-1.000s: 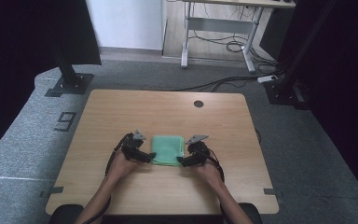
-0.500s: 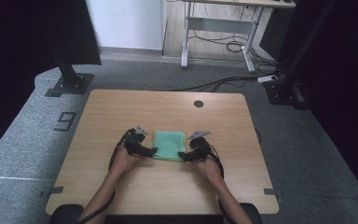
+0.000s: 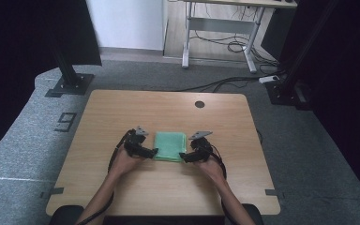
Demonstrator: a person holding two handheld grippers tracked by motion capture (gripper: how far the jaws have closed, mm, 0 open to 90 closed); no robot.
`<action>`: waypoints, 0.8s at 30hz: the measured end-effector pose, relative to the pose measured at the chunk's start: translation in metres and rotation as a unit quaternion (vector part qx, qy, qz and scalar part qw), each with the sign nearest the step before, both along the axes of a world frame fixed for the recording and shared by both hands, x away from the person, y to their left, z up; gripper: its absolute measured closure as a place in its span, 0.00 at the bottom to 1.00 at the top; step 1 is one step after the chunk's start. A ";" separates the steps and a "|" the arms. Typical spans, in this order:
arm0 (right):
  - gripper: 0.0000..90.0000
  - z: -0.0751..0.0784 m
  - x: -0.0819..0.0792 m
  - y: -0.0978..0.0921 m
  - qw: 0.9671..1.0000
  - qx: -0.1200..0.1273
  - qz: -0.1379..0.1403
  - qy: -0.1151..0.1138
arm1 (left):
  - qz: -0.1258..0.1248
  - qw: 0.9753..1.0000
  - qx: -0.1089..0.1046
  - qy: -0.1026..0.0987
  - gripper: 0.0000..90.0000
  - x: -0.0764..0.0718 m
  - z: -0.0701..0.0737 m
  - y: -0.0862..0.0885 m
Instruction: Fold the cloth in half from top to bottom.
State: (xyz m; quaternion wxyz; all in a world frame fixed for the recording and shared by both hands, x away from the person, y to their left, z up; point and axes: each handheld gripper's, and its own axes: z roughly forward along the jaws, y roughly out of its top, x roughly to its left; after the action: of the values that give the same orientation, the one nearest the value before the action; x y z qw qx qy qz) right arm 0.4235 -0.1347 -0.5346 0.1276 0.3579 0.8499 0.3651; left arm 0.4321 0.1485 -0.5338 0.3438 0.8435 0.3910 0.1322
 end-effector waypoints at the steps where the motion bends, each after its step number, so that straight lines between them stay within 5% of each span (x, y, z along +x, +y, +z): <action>1: 0.18 0.002 -0.001 0.000 1.000 0.000 0.000 0.000 | -0.003 1.000 0.000 -0.001 0.01 -0.002 0.001 0.000; 24: 0.03 0.022 -0.027 -0.016 1.000 0.001 0.019 -0.024 | -0.043 0.999 -0.007 -0.028 0.00 -0.039 0.026 0.016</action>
State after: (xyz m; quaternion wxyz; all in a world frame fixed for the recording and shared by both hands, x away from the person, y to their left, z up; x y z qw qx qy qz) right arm 0.3968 -0.1502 -0.5129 0.1411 0.3324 0.8531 0.3767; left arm 0.3934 0.1641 -0.5074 0.3657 0.8530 0.3457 0.1384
